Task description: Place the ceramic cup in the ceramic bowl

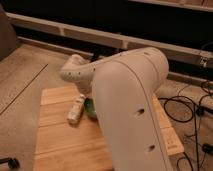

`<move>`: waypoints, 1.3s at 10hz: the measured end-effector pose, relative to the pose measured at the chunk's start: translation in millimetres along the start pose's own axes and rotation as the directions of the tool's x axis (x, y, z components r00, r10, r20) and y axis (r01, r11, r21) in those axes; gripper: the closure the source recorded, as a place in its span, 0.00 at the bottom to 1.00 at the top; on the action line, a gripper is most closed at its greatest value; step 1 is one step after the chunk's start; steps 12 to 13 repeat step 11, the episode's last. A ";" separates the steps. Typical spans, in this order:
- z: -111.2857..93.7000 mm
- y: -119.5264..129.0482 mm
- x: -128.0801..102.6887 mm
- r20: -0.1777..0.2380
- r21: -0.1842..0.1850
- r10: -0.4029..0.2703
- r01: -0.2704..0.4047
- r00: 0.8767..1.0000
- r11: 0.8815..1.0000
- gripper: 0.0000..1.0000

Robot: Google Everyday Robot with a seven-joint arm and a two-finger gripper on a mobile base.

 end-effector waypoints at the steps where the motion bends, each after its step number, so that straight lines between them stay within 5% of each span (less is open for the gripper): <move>1: 6.0 2.7 -5.4 0.008 -0.003 -0.013 0.013 1.000 1.000 0.60; 4: 15.3 8.7 -5.2 -0.004 -0.018 -0.030 0.030 1.000 0.999 0.30; 6: 16.1 7.4 2.7 -0.023 -0.025 -0.022 0.021 0.999 0.999 0.20; 13: 11.5 -3.6 9.2 -0.040 -0.015 0.011 -0.012 0.999 1.000 0.20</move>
